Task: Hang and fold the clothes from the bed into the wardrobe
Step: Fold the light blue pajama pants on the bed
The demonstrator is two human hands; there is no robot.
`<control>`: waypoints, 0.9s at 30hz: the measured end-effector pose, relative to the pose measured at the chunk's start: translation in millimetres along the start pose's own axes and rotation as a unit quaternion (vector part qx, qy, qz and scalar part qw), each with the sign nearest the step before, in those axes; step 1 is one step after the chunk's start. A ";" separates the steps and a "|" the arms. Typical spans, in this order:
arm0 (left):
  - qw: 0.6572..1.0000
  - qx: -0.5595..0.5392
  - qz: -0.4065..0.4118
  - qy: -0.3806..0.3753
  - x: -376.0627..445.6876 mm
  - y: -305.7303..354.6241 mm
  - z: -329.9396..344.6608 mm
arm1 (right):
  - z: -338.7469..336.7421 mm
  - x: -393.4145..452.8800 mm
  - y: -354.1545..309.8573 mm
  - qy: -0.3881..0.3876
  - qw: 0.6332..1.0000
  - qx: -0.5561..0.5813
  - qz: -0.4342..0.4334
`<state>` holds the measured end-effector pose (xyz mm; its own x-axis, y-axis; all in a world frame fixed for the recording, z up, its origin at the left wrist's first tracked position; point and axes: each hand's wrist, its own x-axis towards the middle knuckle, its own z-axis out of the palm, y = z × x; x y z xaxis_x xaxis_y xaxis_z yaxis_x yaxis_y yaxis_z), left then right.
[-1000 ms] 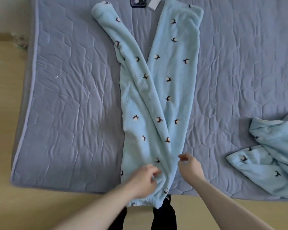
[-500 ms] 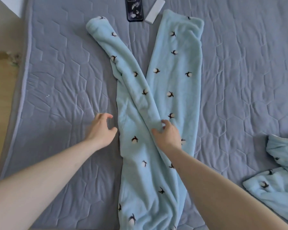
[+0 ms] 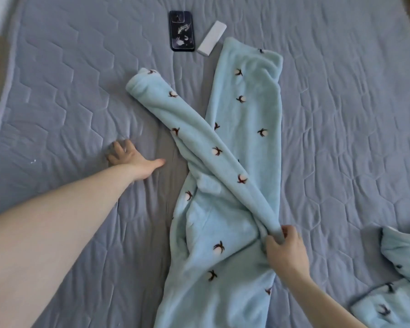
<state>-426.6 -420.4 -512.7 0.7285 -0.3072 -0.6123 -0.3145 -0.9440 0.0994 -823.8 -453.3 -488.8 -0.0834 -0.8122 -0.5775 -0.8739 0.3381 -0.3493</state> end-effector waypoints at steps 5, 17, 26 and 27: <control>0.996 0.028 -0.036 -0.070 19.2 9.9 31.4 | 8.5 12.4 -61.6 0.065 0.987 0.038 -0.143; 0.989 0.026 -0.101 -0.105 31.0 31.3 25.9 | 77.9 79.3 -299.4 -0.066 0.961 -0.012 -0.270; 0.981 -0.010 -0.136 -0.134 48.7 29.7 30.0 | 4.3 101.7 -325.2 0.108 0.871 0.282 -0.387; 0.981 -0.011 -0.137 -0.139 49.6 28.7 29.9 | -6.9 110.6 -320.0 0.135 0.871 0.294 -0.369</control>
<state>-417.6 -459.1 -563.7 0.5892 0.0009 -0.8080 -0.1143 -0.9898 -0.0845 -556.7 -654.6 -435.7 0.2178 -0.9670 0.1322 -0.3475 -0.2034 -0.9153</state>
